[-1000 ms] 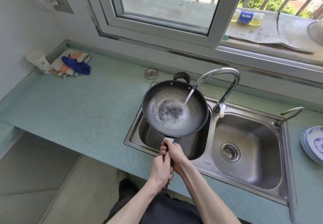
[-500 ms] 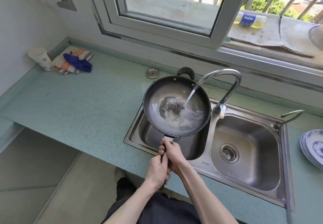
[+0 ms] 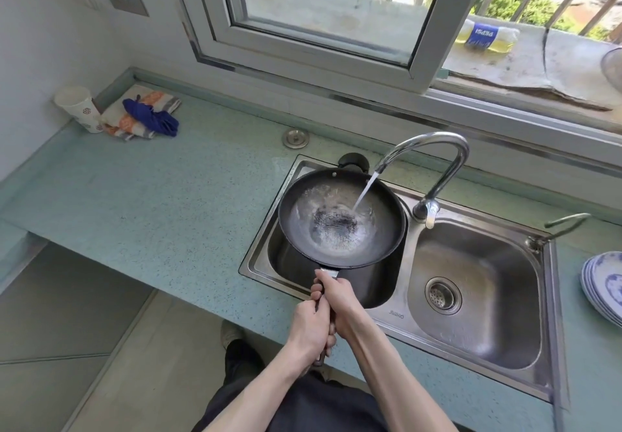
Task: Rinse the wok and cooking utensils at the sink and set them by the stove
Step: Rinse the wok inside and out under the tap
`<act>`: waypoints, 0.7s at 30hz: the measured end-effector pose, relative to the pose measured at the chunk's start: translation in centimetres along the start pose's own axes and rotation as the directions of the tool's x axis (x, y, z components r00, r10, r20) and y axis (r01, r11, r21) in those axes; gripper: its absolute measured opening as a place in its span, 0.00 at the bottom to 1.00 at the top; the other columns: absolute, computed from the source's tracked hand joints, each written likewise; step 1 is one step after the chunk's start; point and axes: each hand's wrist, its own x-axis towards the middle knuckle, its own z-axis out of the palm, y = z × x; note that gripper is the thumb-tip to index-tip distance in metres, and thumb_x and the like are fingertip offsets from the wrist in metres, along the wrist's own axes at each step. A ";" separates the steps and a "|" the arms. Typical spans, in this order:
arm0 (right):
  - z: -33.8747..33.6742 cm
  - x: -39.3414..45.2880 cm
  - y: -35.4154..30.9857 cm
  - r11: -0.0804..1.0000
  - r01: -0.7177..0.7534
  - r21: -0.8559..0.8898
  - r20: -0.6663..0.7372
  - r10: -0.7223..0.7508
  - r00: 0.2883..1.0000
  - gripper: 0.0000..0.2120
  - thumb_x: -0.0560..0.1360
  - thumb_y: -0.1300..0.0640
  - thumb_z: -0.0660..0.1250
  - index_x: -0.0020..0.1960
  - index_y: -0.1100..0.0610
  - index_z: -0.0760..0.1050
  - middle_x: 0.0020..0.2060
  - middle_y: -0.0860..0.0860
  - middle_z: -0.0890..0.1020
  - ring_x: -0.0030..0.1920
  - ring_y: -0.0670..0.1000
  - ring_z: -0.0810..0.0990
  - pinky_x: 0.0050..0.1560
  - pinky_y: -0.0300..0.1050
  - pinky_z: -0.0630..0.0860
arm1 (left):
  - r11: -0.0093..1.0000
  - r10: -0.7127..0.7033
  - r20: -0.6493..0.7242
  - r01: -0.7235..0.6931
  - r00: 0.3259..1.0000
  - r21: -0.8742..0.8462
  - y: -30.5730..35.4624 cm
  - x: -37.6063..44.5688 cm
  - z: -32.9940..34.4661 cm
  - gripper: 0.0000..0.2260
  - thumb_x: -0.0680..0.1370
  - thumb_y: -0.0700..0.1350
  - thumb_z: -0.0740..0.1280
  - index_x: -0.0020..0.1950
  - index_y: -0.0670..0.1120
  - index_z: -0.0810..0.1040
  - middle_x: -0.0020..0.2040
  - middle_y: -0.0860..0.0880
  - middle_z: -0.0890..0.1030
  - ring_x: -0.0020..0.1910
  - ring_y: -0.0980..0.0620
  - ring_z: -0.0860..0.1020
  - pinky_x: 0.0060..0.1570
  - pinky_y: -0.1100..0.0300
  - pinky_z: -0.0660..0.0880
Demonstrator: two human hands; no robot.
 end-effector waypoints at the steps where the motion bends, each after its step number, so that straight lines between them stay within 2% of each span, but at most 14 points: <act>1: 0.1 0.0 0.0 1.000 -0.008 0.007 0.007 0.008 1.000 0.10 0.83 0.58 0.66 0.45 0.59 0.70 0.29 0.50 0.73 0.26 0.47 0.71 0.27 0.39 0.69 | 1.000 -0.006 -0.007 0.006 1.000 -0.004 0.1 -0.1 0.0 0.21 0.86 0.51 0.56 0.36 0.42 0.71 0.27 0.44 0.71 0.21 0.48 0.70 0.24 0.58 0.67; 6: 0.6 0.0 0.1 0.994 -0.046 0.096 0.063 0.040 0.997 0.11 0.83 0.57 0.67 0.44 0.59 0.72 0.29 0.50 0.73 0.26 0.46 0.70 0.27 0.37 0.68 | 0.999 0.021 -0.056 -0.019 0.998 0.045 0.5 -0.5 -0.2 0.20 0.86 0.48 0.55 0.36 0.41 0.71 0.26 0.45 0.71 0.20 0.49 0.69 0.19 0.64 0.64; 11: 1.0 0.0 0.5 0.989 -0.024 0.143 0.089 0.011 0.996 0.11 0.83 0.56 0.67 0.45 0.58 0.72 0.29 0.49 0.71 0.26 0.45 0.69 0.26 0.36 0.68 | 0.990 0.078 -0.079 -0.068 0.994 0.123 0.1 -0.3 -0.7 0.20 0.86 0.47 0.56 0.36 0.41 0.72 0.25 0.46 0.73 0.21 0.48 0.71 0.20 0.62 0.65; 16: 0.7 0.4 0.8 0.995 0.054 0.088 0.069 -0.061 0.996 0.12 0.84 0.55 0.67 0.43 0.56 0.71 0.30 0.49 0.72 0.27 0.47 0.70 0.29 0.38 0.70 | 0.989 0.096 -0.043 -0.091 0.994 0.116 -1.2 0.9 -1.0 0.19 0.86 0.47 0.58 0.38 0.42 0.72 0.25 0.47 0.73 0.20 0.48 0.70 0.22 0.59 0.66; 21: 0.1 0.1 0.5 0.990 0.118 -0.083 -0.040 -0.121 0.992 0.15 0.83 0.53 0.67 0.40 0.57 0.71 0.29 0.50 0.74 0.28 0.48 0.72 0.31 0.42 0.71 | 0.996 0.072 0.048 -0.075 0.996 0.053 -1.5 1.6 -0.8 0.20 0.87 0.49 0.57 0.38 0.42 0.70 0.26 0.46 0.72 0.20 0.48 0.69 0.22 0.59 0.66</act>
